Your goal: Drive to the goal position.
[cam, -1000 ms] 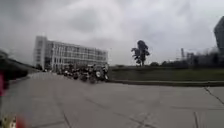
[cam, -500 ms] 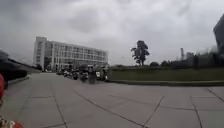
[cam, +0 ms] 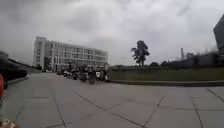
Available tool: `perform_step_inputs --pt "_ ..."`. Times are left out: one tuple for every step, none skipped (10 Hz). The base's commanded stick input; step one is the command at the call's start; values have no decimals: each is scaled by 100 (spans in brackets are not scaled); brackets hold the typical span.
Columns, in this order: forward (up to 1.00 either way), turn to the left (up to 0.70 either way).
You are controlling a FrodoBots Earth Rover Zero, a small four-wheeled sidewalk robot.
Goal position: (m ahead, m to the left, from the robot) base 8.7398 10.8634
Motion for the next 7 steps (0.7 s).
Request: perform_step_inputs --pt "70 35" --pt "70 35" --pt "70 35" --pt "70 35" --pt "70 35" --pt "70 35" --pt "70 35"
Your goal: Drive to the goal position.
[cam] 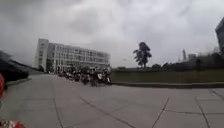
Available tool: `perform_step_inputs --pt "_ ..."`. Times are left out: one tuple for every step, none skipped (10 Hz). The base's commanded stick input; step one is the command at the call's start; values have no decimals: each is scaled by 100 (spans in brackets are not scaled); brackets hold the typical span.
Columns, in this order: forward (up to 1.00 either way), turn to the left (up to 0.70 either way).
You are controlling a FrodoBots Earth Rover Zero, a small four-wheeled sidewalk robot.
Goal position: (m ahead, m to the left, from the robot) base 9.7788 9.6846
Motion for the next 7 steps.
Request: perform_step_inputs --pt "70 35" --pt "70 35" --pt "70 35" --pt "70 35" --pt "70 35" --pt "70 35" --pt "70 35"
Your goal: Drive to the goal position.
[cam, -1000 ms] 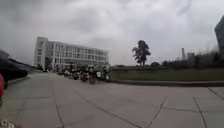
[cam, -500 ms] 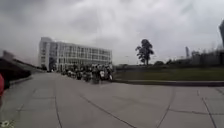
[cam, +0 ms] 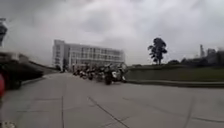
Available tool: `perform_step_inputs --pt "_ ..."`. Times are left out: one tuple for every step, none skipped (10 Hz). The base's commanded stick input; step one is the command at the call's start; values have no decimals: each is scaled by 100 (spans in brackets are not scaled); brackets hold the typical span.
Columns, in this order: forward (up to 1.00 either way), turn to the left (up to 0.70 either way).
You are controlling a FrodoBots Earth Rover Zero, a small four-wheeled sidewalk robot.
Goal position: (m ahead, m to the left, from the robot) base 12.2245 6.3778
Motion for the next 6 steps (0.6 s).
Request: perform_step_inputs --pt "70 35" --pt "70 35" --pt "70 35" --pt "70 35" --pt "70 35" --pt "70 35"
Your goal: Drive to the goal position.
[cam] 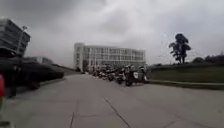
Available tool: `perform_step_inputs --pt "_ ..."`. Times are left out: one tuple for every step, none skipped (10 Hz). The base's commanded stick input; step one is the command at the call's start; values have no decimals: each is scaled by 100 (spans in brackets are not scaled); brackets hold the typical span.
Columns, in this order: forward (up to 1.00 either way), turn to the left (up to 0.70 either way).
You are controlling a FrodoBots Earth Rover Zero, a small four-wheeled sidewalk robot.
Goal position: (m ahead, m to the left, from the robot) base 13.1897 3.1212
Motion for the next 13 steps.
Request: perform_step_inputs --pt "70 35" --pt "36 18" --pt "1 0" --pt "0 0" --pt "0 0" --pt "0 0" --pt "0 0" --pt "0 0" --pt "0 0" --pt "57 0" --pt "70 0" --pt "70 0" --pt "68 0"
